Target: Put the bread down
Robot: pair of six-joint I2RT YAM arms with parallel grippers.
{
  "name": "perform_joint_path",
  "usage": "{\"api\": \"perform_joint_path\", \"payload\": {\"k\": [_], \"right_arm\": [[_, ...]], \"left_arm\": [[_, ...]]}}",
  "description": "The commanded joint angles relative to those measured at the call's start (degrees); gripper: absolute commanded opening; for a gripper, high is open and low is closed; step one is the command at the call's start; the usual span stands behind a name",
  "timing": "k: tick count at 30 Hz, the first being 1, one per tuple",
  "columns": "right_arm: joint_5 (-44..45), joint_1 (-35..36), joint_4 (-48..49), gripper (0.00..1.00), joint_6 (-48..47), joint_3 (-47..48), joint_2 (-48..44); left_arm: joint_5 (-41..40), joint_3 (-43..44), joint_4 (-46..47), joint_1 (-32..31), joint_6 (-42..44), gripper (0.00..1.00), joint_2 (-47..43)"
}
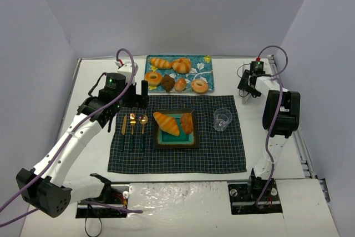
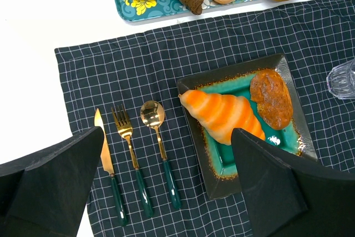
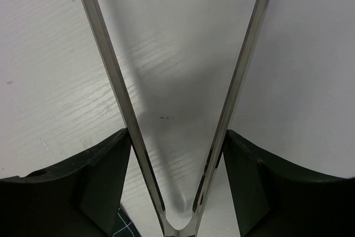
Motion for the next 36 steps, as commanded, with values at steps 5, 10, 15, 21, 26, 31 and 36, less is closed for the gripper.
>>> {"api": "perform_joint_path", "payload": {"k": [5, 10, 15, 21, 26, 31, 36], "right_arm": [[0.61, -0.35, 0.92, 0.69, 0.59, -1.32, -0.77], [0.76, -0.27, 0.35, 0.84, 0.82, -1.28, -1.11], [1.55, 0.21, -0.31, 0.88, 1.01, -1.50, -3.87], [2.61, 1.07, -1.69, 0.89, 0.69, -2.38, -11.39], [-2.60, 2.56, -1.48, 0.94, 0.37, -3.66, -21.48], [-6.71, 9.46, -1.17, 1.00, -0.41, -5.02, -33.33], [-6.97, 19.01, -0.78, 1.00, 1.05, -7.81, -43.57]], "left_arm": [[0.60, 1.08, 3.40, -0.28, 0.32, 0.97, -0.54], [0.59, 1.08, 3.46, -0.28, 0.32, 0.97, -0.60], [0.51, 1.02, 3.48, -0.28, 0.32, 0.97, -0.49], [0.42, 0.99, 3.51, -0.28, 0.32, 0.97, -0.33], [0.51, 0.99, 3.43, -0.25, 0.35, 0.97, -0.31], [0.36, 1.00, 3.46, -0.28, 0.32, 0.97, -0.76], [0.07, 0.99, 3.37, -0.28, 0.41, 0.97, -1.07]]}}
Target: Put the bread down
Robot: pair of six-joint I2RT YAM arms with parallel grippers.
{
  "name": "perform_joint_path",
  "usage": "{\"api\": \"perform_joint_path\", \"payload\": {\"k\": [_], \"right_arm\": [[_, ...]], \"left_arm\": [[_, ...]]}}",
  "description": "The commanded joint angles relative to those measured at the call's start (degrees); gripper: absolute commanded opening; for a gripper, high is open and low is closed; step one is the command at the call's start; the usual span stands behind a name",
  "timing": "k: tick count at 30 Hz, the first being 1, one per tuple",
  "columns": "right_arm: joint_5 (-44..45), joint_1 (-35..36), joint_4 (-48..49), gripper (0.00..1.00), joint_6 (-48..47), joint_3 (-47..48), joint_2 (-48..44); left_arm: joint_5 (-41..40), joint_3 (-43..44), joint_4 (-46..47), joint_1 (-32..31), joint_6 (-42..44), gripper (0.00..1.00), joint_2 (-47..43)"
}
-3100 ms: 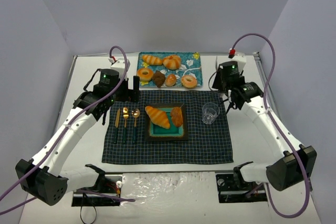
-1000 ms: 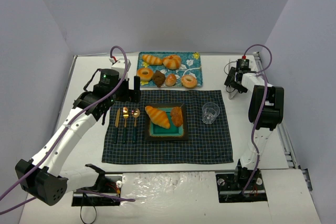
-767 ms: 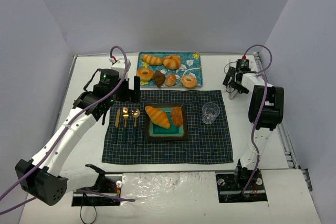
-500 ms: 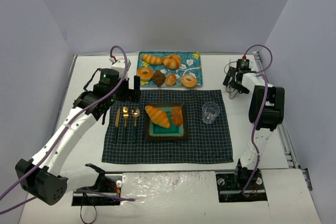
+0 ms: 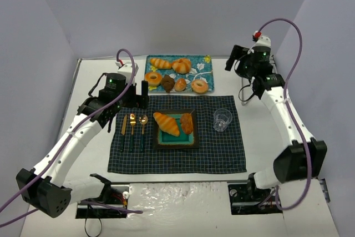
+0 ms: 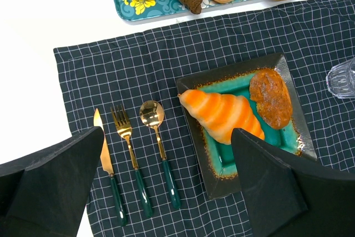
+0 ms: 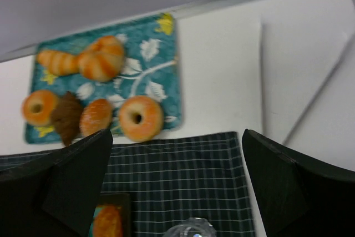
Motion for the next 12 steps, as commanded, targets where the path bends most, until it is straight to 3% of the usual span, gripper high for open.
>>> {"api": "perform_joint_path", "payload": {"k": [1, 6, 12], "right_arm": [[-1.15, 8.94, 1.99, 1.00, 1.73, -3.38, -10.58], [-2.06, 13.92, 2.39, 1.00, 3.68, -8.38, -17.86], [-2.00, 14.91, 3.60, 1.00, 3.57, -13.09, -23.47]], "left_arm": [[-0.16, 0.99, 3.37, -0.28, 0.41, 0.97, -1.21], [-0.34, 1.08, 3.28, -0.28, 0.50, 0.97, -1.13], [-0.51, 0.99, 3.46, -0.30, 0.59, 0.97, -1.63]]}}
